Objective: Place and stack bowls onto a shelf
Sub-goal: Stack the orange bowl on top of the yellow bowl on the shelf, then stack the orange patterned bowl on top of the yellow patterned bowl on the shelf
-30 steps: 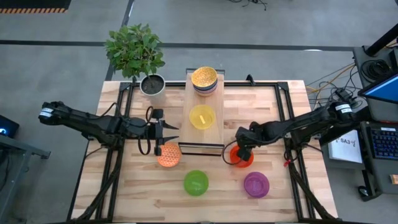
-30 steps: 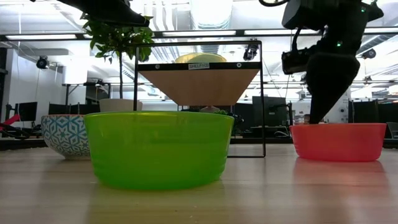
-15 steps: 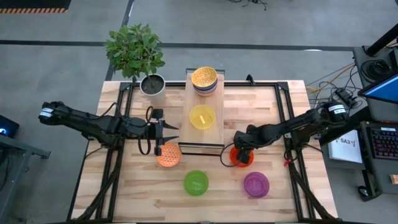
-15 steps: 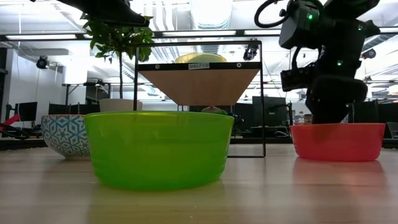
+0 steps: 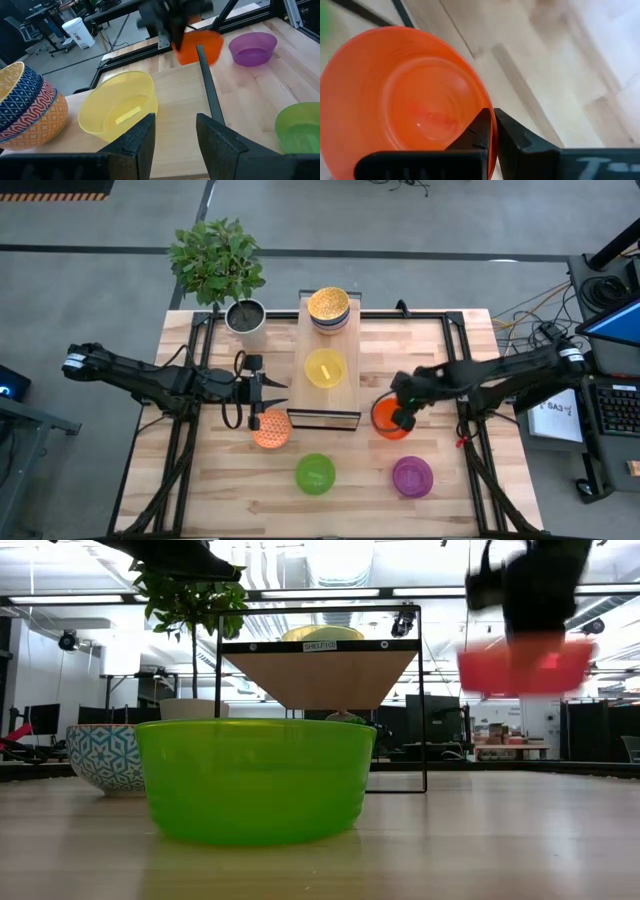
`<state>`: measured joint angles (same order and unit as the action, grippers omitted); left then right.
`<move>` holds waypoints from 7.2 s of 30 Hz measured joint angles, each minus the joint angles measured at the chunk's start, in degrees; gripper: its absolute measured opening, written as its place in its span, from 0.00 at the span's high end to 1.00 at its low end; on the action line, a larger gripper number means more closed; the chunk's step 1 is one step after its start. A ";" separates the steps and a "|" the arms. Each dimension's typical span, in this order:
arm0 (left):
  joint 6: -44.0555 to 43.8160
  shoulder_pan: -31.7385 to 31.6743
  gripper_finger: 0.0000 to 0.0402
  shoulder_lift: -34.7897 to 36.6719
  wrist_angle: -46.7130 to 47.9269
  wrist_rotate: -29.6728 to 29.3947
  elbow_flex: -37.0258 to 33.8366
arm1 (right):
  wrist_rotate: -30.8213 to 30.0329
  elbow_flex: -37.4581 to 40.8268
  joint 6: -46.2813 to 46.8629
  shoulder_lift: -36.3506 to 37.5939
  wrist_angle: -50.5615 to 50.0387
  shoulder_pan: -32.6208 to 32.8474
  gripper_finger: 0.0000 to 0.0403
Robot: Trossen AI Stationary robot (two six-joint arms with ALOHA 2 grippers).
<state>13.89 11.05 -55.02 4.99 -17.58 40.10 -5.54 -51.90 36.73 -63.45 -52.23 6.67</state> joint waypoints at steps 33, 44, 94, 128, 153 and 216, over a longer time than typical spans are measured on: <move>0.42 0.00 0.69 0.00 -0.43 -0.01 0.00 | 7.95 -48.62 -11.58 -22.55 -1.93 -21.23 0.98; 0.40 0.00 0.69 0.00 1.00 -0.02 -0.02 | 10.51 -49.22 -14.19 -30.34 -2.97 -22.74 0.98; -2.62 0.00 0.69 0.00 2.04 -0.02 -0.07 | 5.94 -26.57 -26.05 -10.39 13.60 -11.06 0.79; -45.86 10.79 0.69 -26.00 46.57 12.29 22.44 | 5.99 17.39 -29.68 10.14 49.57 2.22 0.82; -42.44 14.86 0.52 -43.23 43.87 14.19 22.03 | 9.16 18.45 -31.25 10.81 50.86 2.22 0.82; 15.10 -37.15 0.99 -47.99 57.24 22.09 81.17 | 13.50 18.51 -38.24 10.81 50.81 2.20 0.82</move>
<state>28.99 -26.10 -103.01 62.24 4.50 121.27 7.97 -33.39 -1.51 -52.64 -1.42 8.86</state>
